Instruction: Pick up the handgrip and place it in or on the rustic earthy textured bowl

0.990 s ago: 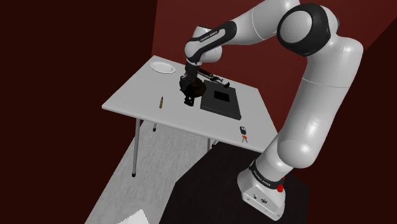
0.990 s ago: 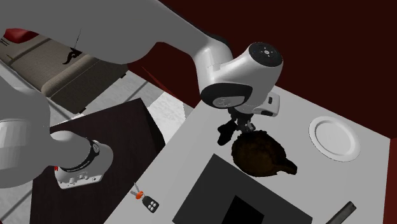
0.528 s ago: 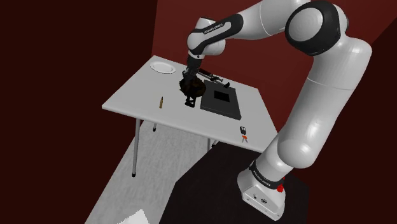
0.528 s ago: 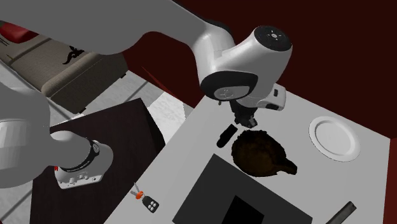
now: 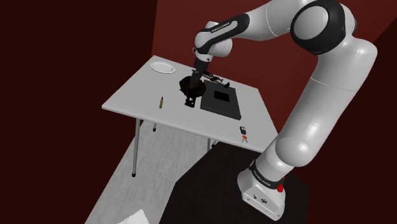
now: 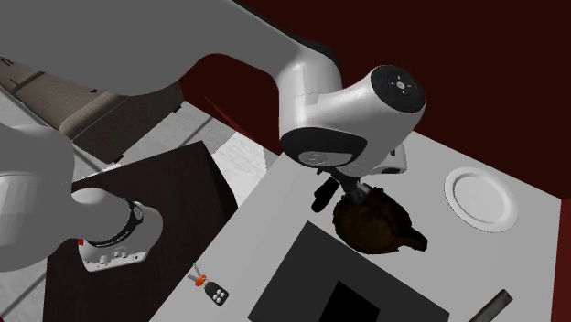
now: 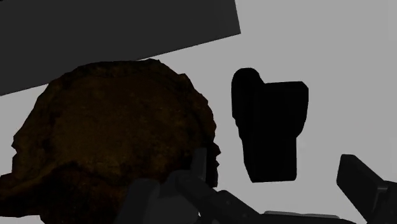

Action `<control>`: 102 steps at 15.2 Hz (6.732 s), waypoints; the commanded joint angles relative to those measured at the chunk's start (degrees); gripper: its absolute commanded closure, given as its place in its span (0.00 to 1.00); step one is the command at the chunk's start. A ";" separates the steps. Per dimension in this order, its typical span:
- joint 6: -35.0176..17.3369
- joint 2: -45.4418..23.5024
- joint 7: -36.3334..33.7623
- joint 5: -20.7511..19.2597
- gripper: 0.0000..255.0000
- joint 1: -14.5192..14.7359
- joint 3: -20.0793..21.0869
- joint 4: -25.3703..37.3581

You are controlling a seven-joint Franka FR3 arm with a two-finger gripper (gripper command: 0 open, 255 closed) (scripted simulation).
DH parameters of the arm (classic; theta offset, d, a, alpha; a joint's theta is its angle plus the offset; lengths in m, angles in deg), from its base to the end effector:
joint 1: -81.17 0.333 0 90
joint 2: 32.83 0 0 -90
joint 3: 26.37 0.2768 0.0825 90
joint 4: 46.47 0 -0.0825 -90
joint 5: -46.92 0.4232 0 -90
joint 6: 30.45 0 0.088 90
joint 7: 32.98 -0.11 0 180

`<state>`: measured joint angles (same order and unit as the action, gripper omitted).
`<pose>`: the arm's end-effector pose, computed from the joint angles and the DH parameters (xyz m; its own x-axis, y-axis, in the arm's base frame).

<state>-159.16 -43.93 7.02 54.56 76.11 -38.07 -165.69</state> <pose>0.5714 -0.1681 0.2678 0.9479 0.3179 0.0212 0.3186 -0.9457 -0.0644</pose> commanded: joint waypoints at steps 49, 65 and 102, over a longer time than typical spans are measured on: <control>12.40 6.68 1.26 -1.91 1.00 -0.37 -0.30 5.37; 27.73 -7.50 7.60 1.09 1.00 -5.56 -2.86 33.88; 20.90 -16.53 11.00 3.46 0.00 -8.04 -2.78 35.58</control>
<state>-139.30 -60.71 18.08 58.11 68.14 -40.78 -130.92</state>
